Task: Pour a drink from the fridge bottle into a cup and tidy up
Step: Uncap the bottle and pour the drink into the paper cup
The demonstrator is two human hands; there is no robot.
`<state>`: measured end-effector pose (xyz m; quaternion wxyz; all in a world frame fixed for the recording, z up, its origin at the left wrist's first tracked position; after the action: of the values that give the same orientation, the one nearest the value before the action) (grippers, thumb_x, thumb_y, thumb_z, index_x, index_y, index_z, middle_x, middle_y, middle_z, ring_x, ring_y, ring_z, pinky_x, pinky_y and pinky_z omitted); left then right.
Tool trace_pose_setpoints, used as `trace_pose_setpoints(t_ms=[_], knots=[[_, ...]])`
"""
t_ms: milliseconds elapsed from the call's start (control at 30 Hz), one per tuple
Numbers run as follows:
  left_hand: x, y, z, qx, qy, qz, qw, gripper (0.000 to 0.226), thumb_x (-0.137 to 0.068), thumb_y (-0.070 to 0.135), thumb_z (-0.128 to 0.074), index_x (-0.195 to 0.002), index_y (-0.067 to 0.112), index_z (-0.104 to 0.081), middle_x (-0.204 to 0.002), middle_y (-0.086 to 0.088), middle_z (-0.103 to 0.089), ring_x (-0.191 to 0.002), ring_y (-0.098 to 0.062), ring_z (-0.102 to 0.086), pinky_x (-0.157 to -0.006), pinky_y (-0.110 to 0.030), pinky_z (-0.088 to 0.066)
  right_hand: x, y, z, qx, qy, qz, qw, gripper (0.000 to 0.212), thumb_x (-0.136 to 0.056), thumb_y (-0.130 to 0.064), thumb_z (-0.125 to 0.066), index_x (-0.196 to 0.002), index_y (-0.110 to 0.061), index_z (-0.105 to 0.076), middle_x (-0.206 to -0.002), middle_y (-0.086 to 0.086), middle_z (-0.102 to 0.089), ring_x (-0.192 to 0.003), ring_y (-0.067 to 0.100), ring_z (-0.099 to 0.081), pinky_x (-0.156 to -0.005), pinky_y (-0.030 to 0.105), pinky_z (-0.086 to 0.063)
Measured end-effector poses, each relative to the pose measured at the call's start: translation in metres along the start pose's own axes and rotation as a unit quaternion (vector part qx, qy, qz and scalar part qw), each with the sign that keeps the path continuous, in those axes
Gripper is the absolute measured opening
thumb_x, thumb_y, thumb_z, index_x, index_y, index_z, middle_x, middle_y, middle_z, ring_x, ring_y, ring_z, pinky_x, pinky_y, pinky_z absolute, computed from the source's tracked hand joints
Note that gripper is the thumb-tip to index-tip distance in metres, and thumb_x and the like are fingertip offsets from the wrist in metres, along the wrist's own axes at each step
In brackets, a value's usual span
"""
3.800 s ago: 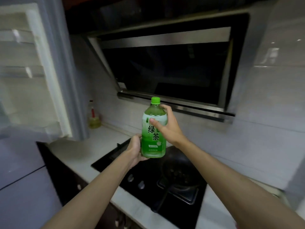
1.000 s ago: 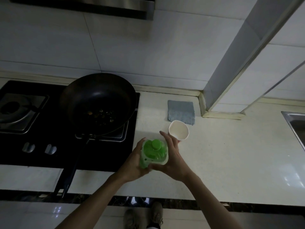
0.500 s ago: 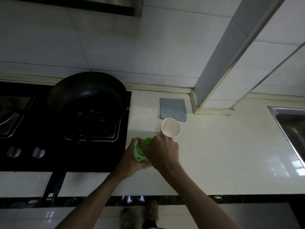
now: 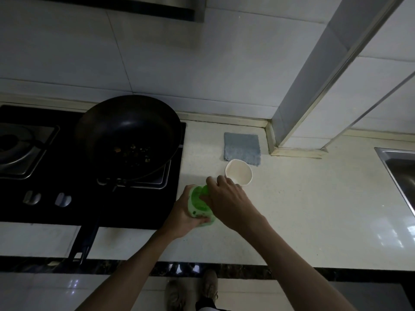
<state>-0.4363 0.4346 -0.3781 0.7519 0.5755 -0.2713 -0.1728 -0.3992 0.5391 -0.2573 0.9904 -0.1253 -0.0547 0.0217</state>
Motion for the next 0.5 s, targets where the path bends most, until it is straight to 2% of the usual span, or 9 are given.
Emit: trace_pose_setpoints(t_ms=[167,267,367,433,500], knots=[[0.001,0.0,-0.001,-0.001,-0.002,0.005,1.0,0.092,-0.06,0.008,-0.091,-0.132,0.028,-0.038,-0.116,0.005,-0.061,-0.104,-0.004,-0.063,-0.079,-0.022,-0.057,0.003,-0.005,0.008,0.01,-0.032,0.077,0.996,0.038,-0.095,-0.015,-0.058,-0.129,-0.012,-0.042,-0.112,0.01,-0.058,-0.101,0.025,-0.059,-0.08,0.034,-0.046],[0.002,0.003,-0.002,-0.005,0.0,0.008,1.0,0.091,-0.061,0.01,-0.091,-0.132,0.027,-0.038,-0.115,0.005,-0.061,-0.102,-0.001,-0.063,-0.075,-0.019,-0.056,-0.001,-0.006,0.019,-0.007,-0.017,0.053,0.998,0.036,-0.093,-0.03,-0.062,-0.121,-0.012,-0.05,-0.108,0.006,-0.063,-0.094,0.025,-0.063,-0.076,0.036,-0.053],[0.002,0.003,-0.001,-0.01,0.003,0.01,1.0,0.088,-0.061,0.01,-0.091,-0.126,0.038,-0.038,-0.114,0.008,-0.061,-0.104,-0.003,-0.063,-0.075,-0.018,-0.056,-0.007,-0.007,0.02,0.018,0.01,-0.023,1.0,0.043,-0.094,-0.05,-0.054,-0.109,-0.009,-0.054,-0.098,0.008,-0.068,-0.085,0.029,-0.067,-0.071,0.036,-0.052],[0.001,0.001,-0.001,-0.011,-0.001,0.009,1.0,0.088,-0.061,0.013,-0.091,-0.125,0.04,-0.039,-0.115,0.006,-0.061,-0.106,-0.007,-0.063,-0.077,-0.021,-0.057,-0.011,-0.009,0.017,0.03,0.035,-0.04,0.998,0.039,-0.098,-0.044,-0.051,-0.106,-0.006,-0.055,-0.097,0.01,-0.069,-0.085,0.031,-0.067,-0.068,0.035,-0.048],[0.0,0.0,-0.001,-0.015,-0.003,0.011,1.0,0.089,-0.061,0.015,-0.092,-0.129,0.036,-0.039,-0.116,0.004,-0.062,-0.105,-0.005,-0.063,-0.076,-0.019,-0.057,-0.011,-0.013,0.014,0.021,0.044,-0.012,0.999,0.03,-0.101,-0.033,-0.048,-0.111,-0.006,-0.055,-0.098,0.012,-0.068,-0.088,0.031,-0.067,-0.069,0.036,-0.052]])
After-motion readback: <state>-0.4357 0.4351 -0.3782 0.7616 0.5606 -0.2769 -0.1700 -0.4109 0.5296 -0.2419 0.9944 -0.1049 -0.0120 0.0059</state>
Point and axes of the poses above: each hand's wrist, its own x-axis away from the middle knuckle, its own z-axis out of the back of the hand, y = z × x, the point moved 6 cm from there along -x, towards the middle knuckle
